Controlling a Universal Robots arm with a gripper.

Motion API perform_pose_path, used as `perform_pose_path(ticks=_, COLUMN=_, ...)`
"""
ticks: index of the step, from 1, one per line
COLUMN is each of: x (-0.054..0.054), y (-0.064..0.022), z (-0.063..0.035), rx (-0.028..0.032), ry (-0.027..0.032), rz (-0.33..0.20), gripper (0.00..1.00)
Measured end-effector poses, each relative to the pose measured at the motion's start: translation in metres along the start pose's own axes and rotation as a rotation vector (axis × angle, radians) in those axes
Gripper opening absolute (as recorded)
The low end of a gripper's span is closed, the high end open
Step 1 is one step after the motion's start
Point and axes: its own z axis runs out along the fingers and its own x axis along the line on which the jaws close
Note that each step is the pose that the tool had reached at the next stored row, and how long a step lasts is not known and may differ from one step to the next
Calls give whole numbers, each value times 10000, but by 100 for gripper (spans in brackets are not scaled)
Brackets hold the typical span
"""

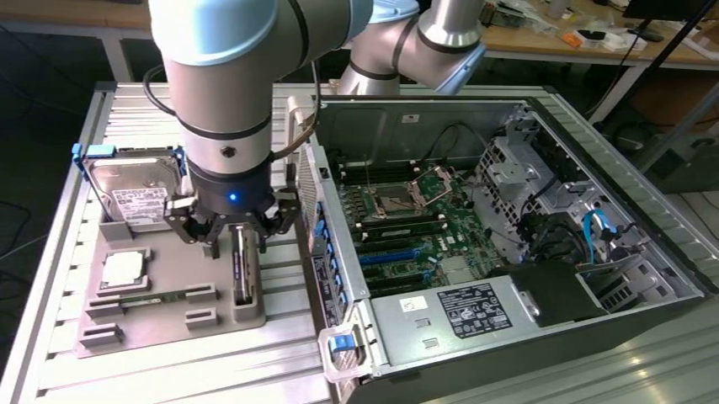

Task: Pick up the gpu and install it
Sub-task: 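Pick up the gpu and move the gpu toward the slot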

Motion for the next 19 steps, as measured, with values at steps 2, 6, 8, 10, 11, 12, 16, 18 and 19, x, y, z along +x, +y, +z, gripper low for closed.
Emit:
perform_pose_path(ticks=2, x=52, y=22, z=30, rx=2, ry=2, rz=1, gripper=60)
perform_pose_path(ticks=6, x=53, y=27, z=52, rx=3, ry=3, rz=-1, gripper=60)
perform_pose_path(ticks=8, x=32, y=27, z=57, rx=0, ry=0, rz=0, gripper=60)
perform_pose_path(ticks=10, x=32, y=27, z=57, rx=3, ry=0, rz=3, gripper=60)
perform_pose_path(ticks=11, x=32, y=27, z=57, rx=3, ry=0, rz=2, gripper=60)
perform_pose_path(ticks=12, x=32, y=27, z=57, rx=4, ry=1, rz=2, gripper=60)
perform_pose_path(ticks=16, x=31, y=27, z=57, rx=4, ry=1, rz=1, gripper=60)
perform_pose_path(ticks=18, x=31, y=27, z=57, rx=3, ry=1, rz=1, gripper=60)
perform_pose_path(ticks=19, x=31, y=27, z=57, rx=4, ry=1, rz=1, gripper=60)
